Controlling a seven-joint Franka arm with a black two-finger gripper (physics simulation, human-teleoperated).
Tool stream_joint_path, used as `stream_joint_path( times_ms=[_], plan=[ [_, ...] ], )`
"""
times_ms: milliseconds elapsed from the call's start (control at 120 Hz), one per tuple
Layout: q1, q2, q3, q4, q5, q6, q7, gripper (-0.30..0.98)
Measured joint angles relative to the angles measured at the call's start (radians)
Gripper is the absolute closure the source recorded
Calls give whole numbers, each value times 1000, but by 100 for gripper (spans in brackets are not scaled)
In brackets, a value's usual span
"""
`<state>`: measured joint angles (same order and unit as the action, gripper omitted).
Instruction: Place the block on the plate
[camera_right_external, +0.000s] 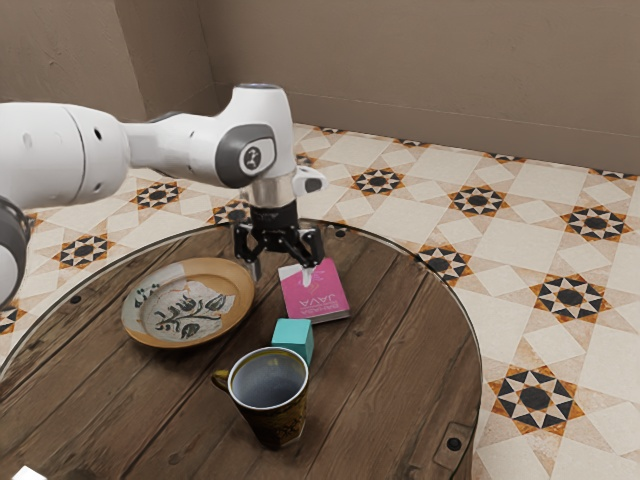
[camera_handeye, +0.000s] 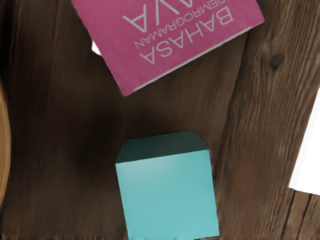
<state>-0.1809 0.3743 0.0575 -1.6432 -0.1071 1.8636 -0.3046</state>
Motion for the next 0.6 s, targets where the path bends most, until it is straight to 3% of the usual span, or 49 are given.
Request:
stream_joint_path(
  times_ms=[600],
  plan=[
    [-22,73,-7,-74,-10,128,-97,0]
  ],
)
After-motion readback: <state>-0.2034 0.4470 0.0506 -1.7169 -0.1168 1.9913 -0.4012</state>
